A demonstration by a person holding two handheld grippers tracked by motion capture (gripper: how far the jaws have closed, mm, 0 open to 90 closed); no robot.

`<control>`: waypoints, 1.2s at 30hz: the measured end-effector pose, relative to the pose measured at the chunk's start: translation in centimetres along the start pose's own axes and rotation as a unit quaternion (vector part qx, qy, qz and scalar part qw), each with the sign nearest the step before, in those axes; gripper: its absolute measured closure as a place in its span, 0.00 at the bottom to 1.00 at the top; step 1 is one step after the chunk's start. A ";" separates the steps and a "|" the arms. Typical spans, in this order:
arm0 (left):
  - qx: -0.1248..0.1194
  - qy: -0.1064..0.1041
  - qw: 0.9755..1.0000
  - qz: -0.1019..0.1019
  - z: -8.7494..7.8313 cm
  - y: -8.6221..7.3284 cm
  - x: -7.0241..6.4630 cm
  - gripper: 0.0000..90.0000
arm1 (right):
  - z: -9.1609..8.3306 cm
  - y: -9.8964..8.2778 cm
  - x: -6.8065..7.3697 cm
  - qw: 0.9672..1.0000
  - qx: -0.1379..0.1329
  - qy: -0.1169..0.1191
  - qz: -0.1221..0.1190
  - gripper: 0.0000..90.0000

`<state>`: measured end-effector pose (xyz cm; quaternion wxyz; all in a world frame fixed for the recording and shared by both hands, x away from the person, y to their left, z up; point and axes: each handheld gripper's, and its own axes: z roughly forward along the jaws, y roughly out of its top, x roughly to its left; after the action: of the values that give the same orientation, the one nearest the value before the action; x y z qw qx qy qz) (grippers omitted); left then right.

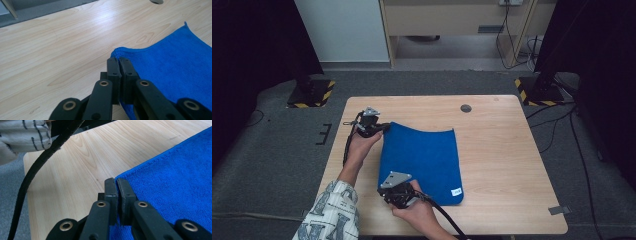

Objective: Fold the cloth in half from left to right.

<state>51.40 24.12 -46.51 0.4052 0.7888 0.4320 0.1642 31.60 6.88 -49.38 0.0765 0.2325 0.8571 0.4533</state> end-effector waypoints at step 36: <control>0.021 -0.001 1.000 -0.015 2.6 1.4 -2.3 0.97 | -2.3 -0.6 -1.5 1.000 -0.020 -0.008 0.006 0.97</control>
<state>52.47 20.49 -46.82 0.3918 0.7908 0.4462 0.1483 31.89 4.20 -48.63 0.0850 0.2397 0.8456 0.4694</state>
